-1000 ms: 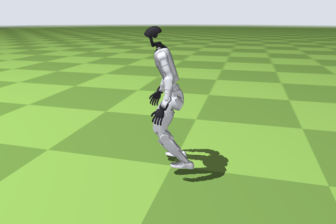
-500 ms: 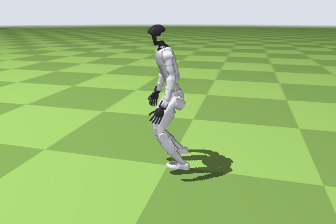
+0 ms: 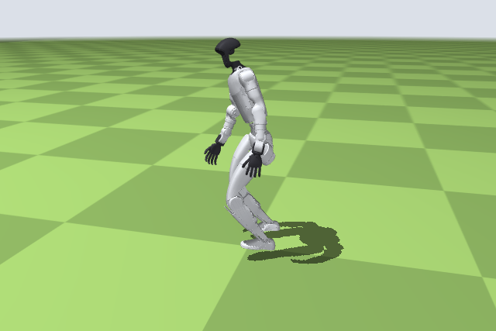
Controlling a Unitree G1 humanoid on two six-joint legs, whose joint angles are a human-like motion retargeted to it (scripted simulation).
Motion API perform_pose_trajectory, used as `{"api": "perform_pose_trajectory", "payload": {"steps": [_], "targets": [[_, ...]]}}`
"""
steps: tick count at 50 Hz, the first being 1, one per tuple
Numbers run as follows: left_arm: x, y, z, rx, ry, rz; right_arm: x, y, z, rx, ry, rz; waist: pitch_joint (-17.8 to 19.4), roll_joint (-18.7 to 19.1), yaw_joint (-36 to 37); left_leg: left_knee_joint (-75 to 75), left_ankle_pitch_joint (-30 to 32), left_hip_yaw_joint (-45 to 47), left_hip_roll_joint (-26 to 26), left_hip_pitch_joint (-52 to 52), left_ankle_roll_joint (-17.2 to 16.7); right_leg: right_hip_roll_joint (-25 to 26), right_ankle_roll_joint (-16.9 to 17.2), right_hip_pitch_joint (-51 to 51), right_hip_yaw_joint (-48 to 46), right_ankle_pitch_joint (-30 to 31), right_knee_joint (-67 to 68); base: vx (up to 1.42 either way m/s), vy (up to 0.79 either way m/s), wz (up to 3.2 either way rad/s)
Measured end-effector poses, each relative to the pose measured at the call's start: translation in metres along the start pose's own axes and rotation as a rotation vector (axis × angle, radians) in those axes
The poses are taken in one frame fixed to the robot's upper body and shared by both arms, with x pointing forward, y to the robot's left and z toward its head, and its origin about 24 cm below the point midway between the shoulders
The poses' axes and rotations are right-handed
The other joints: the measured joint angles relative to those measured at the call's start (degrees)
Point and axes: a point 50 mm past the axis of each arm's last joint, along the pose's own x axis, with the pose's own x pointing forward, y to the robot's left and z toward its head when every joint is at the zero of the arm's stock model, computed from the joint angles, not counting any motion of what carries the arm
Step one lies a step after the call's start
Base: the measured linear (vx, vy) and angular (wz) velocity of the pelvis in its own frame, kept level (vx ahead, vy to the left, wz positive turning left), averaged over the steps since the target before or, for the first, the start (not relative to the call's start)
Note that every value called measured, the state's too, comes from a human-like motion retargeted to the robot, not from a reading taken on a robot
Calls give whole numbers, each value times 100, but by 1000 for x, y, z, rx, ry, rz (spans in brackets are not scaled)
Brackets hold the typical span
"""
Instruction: Sport exercise
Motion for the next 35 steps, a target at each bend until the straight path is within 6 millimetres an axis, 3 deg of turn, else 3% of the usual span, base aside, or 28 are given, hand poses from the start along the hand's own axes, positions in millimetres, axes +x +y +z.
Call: {"api": "perform_pose_trajectory", "payload": {"steps": [5,8,10,12,15,20,24,28,32,35], "targets": [[1,8,8,64,-34,31,5,20,11,13,-39,30,-92,-364,-378,85,-113,367,-205,-37,297,-163,149,-285,408,-147,623,10,14,19],[4,20,32,116,-121,96,9,30,24,13,-88,32,-17,-794,-831,76,-105,680,-613,88,451,-431,535,-398,871,-91,1329,13,11,89],[6,30,58,162,-223,154,11,34,36,0,-141,28,63,-1060,-1131,120,-126,870,-864,152,520,-660,858,-514,1000,157,1965,11,1,102],[5,41,96,213,-375,232,13,39,57,-14,-225,21,145,-1212,-1319,268,-154,982,-872,65,481,-698,858,-853,803,581,2650,3,-15,61],[-10,54,168,274,-682,359,15,39,101,-29,-394,-19,218,-1200,-1389,710,-229,1087,-613,-318,390,-690,858,-1548,294,1126,3509,0,-16,12],[-73,37,291,287,-1302,466,0,24,201,-23,-765,-143,280,-1011,-1209,1572,-291,1159,-147,-1286,305,-898,858,-2680,-345,1302,4213,-1,-7,-5],[-135,2,353,229,-1710,424,-39,14,289,18,-1104,-221,403,-895,-1062,2182,-291,1250,-28,-2070,239,-1321,858,-3271,-460,1032,4260,0,0,0],[-187,-27,383,151,-1988,353,-101,14,362,87,-1460,-243,610,-781,-1029,2690,-291,1396,20,-2746,145,-1846,774,-3684,-399,517,4153,-9,2,27],[-217,-40,389,49,-2143,304,-168,27,405,205,-1778,-196,757,-642,-1151,3150,-291,1488,174,-3529,86,-2380,345,-4291,-480,-115,4280,-19,-2,46],[-223,-41,388,-50,-2173,291,-209,41,420,277,-1954,-140,984,-527,-1331,3432,-291,1601,338,-4047,134,-2755,81,-4849,-448,-388,4586,-23,-1,46]]}}
